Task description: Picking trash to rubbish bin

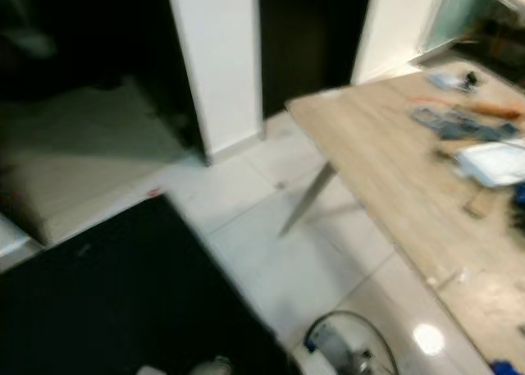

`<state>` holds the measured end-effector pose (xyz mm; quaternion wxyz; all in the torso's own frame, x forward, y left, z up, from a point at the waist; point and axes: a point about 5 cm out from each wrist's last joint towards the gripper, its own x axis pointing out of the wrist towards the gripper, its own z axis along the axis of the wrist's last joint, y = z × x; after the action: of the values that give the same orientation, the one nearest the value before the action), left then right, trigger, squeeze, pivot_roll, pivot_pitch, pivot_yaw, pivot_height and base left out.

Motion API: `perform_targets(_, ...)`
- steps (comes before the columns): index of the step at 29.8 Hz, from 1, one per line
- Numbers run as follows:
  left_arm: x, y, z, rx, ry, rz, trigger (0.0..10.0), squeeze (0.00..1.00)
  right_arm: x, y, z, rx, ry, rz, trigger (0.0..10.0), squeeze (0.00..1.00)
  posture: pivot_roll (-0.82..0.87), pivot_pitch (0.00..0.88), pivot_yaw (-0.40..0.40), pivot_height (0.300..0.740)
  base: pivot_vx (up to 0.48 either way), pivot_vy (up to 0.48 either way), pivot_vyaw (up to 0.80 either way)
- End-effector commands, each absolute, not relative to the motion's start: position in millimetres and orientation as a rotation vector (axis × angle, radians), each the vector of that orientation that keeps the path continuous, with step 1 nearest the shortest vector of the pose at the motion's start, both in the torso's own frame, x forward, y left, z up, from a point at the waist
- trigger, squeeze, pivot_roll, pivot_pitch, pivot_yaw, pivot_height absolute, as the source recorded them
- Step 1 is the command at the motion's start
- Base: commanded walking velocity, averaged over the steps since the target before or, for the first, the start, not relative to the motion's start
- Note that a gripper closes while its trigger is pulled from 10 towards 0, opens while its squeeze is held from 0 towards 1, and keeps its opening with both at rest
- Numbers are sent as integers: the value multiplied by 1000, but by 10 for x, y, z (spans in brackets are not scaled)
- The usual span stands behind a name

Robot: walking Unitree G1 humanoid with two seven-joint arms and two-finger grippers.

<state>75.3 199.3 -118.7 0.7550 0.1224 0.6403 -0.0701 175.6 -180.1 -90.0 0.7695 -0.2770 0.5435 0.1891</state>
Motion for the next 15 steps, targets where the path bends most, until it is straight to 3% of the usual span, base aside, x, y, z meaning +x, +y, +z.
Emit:
perform_targets(1, 728, 1964, -1195, 268, 1402, -174, 10000, 0, 1643, -1597, -963, -552, 1211, 465, 10000, 0, 55, 135, -21, 740, 0, 0, 788)
perform_targets(15, 714, 1937, -1200, 265, 1407, -191, 10000, 0, 1620, -1747, -962, -566, 1223, 444, 10000, 0, 27, 140, -24, 740, 0, 0, 788)
